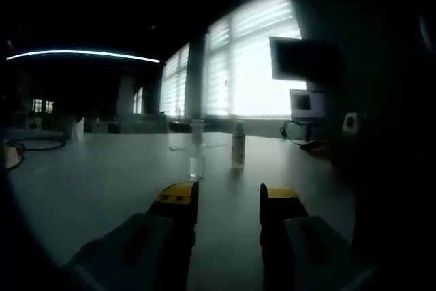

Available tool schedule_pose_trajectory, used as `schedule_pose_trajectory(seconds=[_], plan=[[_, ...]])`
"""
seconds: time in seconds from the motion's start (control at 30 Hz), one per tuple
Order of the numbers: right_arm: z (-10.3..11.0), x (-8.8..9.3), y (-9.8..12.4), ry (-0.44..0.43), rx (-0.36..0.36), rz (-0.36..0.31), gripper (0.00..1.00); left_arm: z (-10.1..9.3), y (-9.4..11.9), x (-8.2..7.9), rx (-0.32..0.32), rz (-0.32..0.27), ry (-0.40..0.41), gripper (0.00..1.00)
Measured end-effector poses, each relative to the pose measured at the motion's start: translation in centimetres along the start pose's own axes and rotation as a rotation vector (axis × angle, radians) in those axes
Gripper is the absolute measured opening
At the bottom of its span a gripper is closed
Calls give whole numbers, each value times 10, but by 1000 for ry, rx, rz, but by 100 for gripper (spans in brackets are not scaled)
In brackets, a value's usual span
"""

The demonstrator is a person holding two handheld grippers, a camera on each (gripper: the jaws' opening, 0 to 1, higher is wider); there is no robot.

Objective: Clamp pump bottle remove cover press pump head put on cover

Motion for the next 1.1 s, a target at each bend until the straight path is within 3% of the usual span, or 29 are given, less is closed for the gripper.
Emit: schedule_pose_trajectory(seconds=[0.23,0.47,1.0,1.1], plan=[[2,-1,-1,2,0,1,27,2,2,-3,-21,-9,-40,20],[1,0,0,3,-2,1,27,3,4,-4,-33,-13,-27,26],[-1,0,0,2,0,0,27,1,5,-6,-49,-27,8,30],[-1,1,0,3,-1,2,27,1,4,-5,-52,-4,7,34]])
Point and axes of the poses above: the point that each gripper's makers call its tool centre point, and the gripper's own axes: y roughly backward along the fingers, z roughly to its left, x roughly out of its underside, the point moved 4 cm from there along y, roughly backward along the fingers, and after that the axes turned 9 degrees about y, right-handed, at the moved point
